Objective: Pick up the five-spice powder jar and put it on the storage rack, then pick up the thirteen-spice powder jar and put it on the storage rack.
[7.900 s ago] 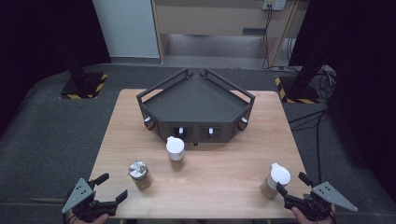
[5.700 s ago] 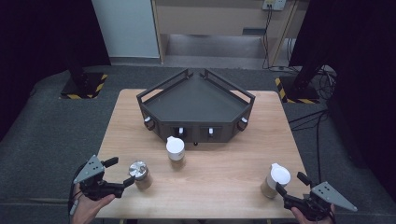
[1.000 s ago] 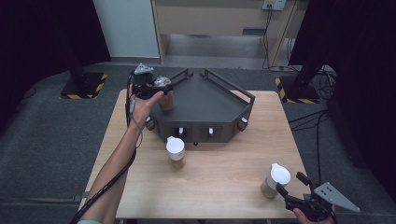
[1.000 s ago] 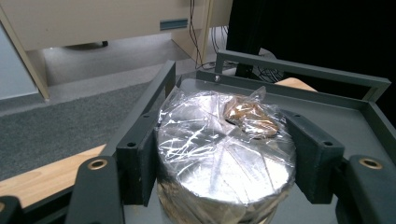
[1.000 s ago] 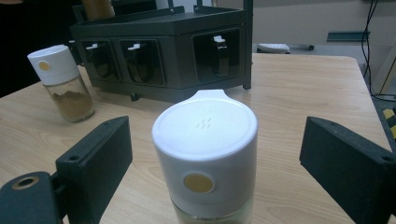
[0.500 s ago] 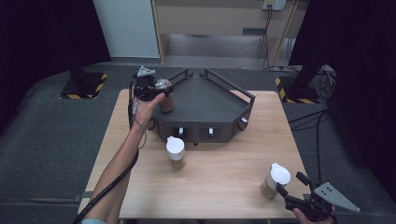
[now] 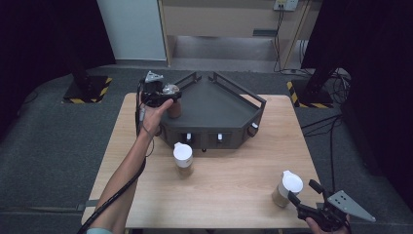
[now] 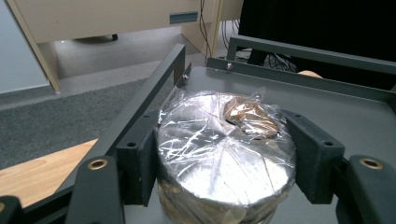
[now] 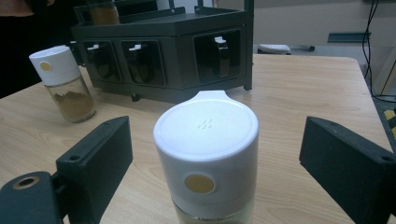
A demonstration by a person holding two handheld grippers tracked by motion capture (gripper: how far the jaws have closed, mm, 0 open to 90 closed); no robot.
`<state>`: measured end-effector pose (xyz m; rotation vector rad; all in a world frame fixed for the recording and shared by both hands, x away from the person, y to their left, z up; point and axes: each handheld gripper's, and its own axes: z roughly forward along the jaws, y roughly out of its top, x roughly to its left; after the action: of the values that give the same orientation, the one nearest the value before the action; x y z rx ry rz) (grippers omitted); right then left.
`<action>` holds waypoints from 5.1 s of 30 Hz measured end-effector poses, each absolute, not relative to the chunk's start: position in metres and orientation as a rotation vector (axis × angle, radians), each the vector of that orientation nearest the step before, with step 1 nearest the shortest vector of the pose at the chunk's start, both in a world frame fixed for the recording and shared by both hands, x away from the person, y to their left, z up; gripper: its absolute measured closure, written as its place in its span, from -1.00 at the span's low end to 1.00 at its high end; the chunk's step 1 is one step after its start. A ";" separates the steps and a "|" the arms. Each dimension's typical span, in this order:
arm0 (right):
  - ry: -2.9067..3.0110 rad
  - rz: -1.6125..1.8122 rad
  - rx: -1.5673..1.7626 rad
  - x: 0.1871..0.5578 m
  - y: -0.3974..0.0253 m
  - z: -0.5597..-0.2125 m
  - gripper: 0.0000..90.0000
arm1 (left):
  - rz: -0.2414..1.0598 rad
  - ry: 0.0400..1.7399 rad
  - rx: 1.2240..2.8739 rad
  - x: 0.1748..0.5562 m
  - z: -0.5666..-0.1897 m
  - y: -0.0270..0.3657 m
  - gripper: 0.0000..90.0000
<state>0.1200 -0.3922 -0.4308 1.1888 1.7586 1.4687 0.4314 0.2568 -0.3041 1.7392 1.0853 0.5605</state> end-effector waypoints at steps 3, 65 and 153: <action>1.761 1.469 1.188 0.120 -0.392 -0.431 -0.79 | 0.561 1.083 1.735 0.431 -0.305 0.257 -0.25; 1.776 1.455 1.165 0.120 -0.388 -0.429 -0.79 | 0.532 0.693 1.670 0.258 -0.318 0.343 -0.92; 1.758 1.434 1.192 0.120 -0.386 -0.425 -0.86 | 0.537 0.872 1.658 0.176 -0.450 0.391 -0.93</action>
<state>0.1201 -0.3861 -0.4247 1.1920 1.7580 1.4344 0.1765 0.3909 -0.4498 1.6583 0.8715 0.5369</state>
